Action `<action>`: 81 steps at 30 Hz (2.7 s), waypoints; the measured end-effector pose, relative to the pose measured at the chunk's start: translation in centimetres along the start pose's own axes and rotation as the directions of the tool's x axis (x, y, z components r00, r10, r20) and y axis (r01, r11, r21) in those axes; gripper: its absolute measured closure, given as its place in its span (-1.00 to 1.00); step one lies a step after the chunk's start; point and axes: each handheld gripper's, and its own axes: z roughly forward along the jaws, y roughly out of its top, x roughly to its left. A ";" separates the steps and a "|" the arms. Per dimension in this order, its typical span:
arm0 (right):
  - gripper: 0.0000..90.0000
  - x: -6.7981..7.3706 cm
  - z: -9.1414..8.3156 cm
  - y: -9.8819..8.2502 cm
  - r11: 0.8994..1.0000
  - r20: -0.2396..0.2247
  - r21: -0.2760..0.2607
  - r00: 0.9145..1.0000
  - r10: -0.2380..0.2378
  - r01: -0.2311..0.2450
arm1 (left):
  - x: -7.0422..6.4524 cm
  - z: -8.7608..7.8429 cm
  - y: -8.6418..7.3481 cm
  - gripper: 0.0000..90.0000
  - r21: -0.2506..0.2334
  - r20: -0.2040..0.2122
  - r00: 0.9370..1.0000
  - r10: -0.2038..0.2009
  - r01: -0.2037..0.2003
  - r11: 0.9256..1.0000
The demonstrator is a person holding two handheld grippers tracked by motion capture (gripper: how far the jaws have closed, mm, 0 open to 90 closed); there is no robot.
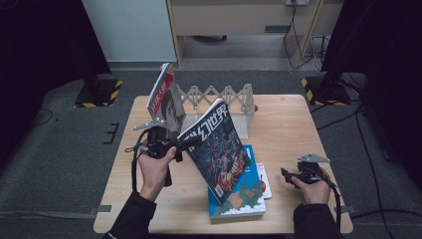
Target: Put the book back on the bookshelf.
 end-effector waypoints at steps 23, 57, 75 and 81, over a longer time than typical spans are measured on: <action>-0.83 -0.4 1.4 -1.2 0.998 0.024 0.059 1.000 0.003 -0.005 | 0.3 -6.1 5.7 0.82 -0.136 -0.222 0.972 0.078 -0.110 0.985; -0.96 -0.4 1.8 -1.5 1.000 0.020 0.023 1.000 0.000 -0.001 | 4.0 -1.1 9.3 0.82 -0.148 -0.569 0.815 0.108 -0.231 0.962; -0.96 -0.4 1.8 -1.5 1.000 0.023 0.020 1.000 -0.003 0.002 | 5.8 2.9 8.5 0.82 -0.099 -0.659 0.737 0.149 -0.281 0.954; -0.96 -0.4 1.8 -1.5 1.000 0.023 0.020 1.000 -0.003 0.002 | 5.9 2.7 8.6 0.82 -0.120 -0.644 0.753 0.135 -0.273 0.955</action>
